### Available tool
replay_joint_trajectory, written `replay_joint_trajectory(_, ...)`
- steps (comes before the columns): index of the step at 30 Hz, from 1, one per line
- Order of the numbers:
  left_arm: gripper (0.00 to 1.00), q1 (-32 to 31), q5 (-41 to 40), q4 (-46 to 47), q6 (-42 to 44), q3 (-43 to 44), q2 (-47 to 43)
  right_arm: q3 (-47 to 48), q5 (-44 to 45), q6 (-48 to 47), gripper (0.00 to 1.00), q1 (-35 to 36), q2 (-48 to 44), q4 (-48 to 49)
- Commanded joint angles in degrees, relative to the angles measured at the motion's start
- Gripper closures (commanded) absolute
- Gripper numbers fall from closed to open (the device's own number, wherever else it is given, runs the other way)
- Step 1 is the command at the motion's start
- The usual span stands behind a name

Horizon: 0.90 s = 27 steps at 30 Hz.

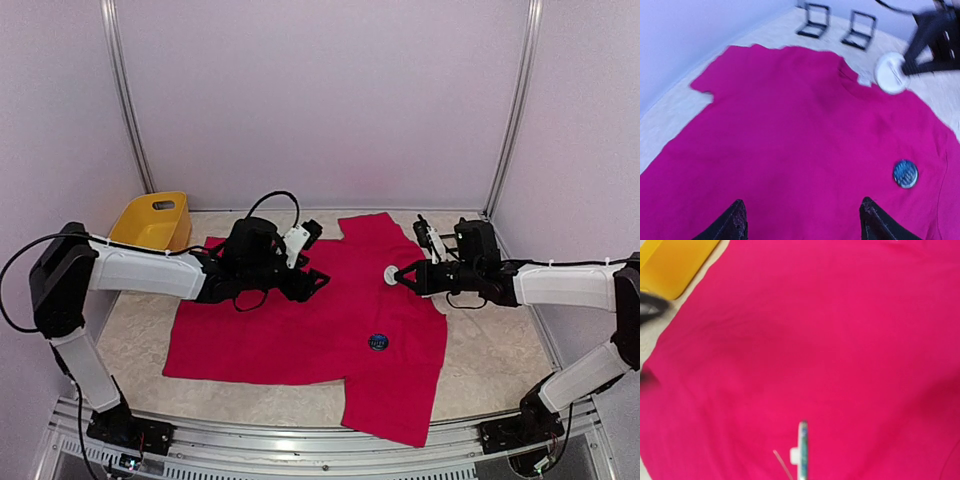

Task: Pin the brooch onto the clothing

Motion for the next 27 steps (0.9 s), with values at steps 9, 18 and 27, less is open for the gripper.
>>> replay_joint_trajectory(9, 0.29, -7.9, 12.2, -22.5, 28.7, 20.7, 23.9, 1.5, -1.7, -1.8, 1.00, -0.4, 1.1, -0.8)
replay_joint_trajectory(18, 0.57, -7.9, 13.4, -23.9, 29.1, 18.7, 25.8, 0.8, -3.1, -2.5, 1.00, -0.4, 1.9, -0.1)
replay_joint_trajectory(27, 1.00, -6.3, 23.1, -11.4, 20.5, 12.6, 21.0, -3.9, -4.4, -7.2, 1.00, -0.4, 3.5, 9.3)
